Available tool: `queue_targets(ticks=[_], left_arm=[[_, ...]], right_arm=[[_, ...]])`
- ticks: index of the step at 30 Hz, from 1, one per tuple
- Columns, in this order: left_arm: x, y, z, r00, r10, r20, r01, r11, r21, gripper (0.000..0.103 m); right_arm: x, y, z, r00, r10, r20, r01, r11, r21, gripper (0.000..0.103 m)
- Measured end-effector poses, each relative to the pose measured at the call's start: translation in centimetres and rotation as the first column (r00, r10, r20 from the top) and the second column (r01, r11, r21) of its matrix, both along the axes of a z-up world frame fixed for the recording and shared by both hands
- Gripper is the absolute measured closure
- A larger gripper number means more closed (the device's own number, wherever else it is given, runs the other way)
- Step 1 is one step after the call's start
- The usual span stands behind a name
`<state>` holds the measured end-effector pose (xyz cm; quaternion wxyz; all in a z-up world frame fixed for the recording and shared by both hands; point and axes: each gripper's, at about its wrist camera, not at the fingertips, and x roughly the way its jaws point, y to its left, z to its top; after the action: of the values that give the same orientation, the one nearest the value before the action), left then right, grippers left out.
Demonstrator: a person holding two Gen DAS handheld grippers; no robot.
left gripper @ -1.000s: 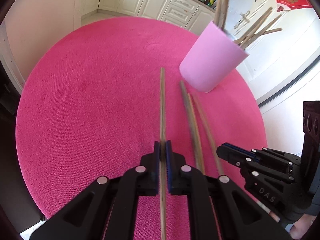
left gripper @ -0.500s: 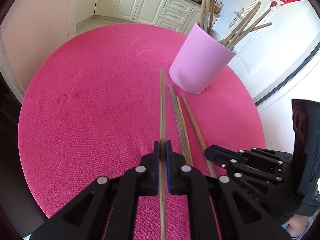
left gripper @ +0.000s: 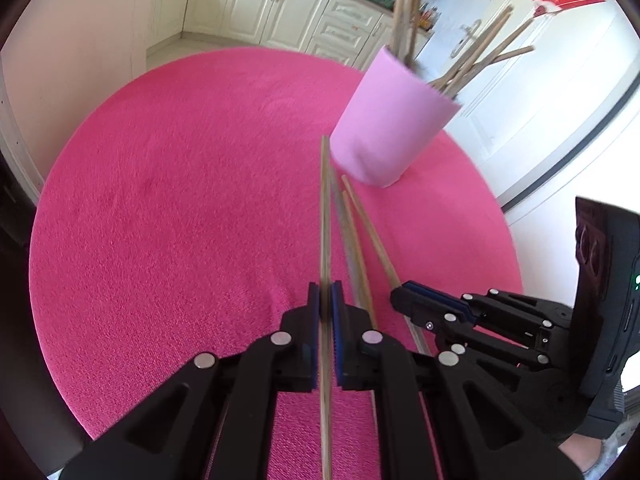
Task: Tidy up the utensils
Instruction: 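Lift both held chopsticks up over the pink cup and lower them in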
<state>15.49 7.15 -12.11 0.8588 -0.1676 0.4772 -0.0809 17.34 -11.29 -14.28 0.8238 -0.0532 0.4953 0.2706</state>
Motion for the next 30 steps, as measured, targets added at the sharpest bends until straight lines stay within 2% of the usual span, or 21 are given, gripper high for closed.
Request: queue_targets(ticks=[8,13,17,23,26,30], left_arm=[[-1.4,-0.8,2.7,0.987,-0.008,0.161,0.011,1.000,-0.014,0.097],[-1.9,-1.9,4.8,0.946,-0.012,0.324,0.023,0.999,-0.031,0.097],[-2.0,-2.9,6.2,0.894,-0.021,0.448,0.041,0.999,-0.035,0.097],[-0.5,-4.0,8.6,0.797,-0.016,0.604,0.038,0.999,-0.024,0.097],[0.9,-4.6,9.7,0.743,-0.003,0.669,0.011,1.000,-0.008,0.097],[2.6,-4.7,11.4,0.656,0.033,0.754,-0.023,0.999,-0.023,0.097]], right_arm=[[-1.2,-3.1,4.4,0.993,-0.023,0.116,-0.001,0.979,0.205,0.096],[-1.4,-4.4,7.2,0.979,-0.048,0.200,-0.015,0.953,0.302,0.096],[-1.2,-4.8,8.9,0.965,-0.068,0.252,-0.026,0.936,0.352,0.096],[-0.1,-5.2,11.3,0.934,-0.108,0.340,-0.033,0.922,0.385,0.096],[0.8,-5.6,12.9,0.912,-0.129,0.389,-0.035,0.921,0.389,0.096],[2.0,-6.1,14.8,0.883,-0.156,0.442,-0.039,0.915,0.402,0.096]])
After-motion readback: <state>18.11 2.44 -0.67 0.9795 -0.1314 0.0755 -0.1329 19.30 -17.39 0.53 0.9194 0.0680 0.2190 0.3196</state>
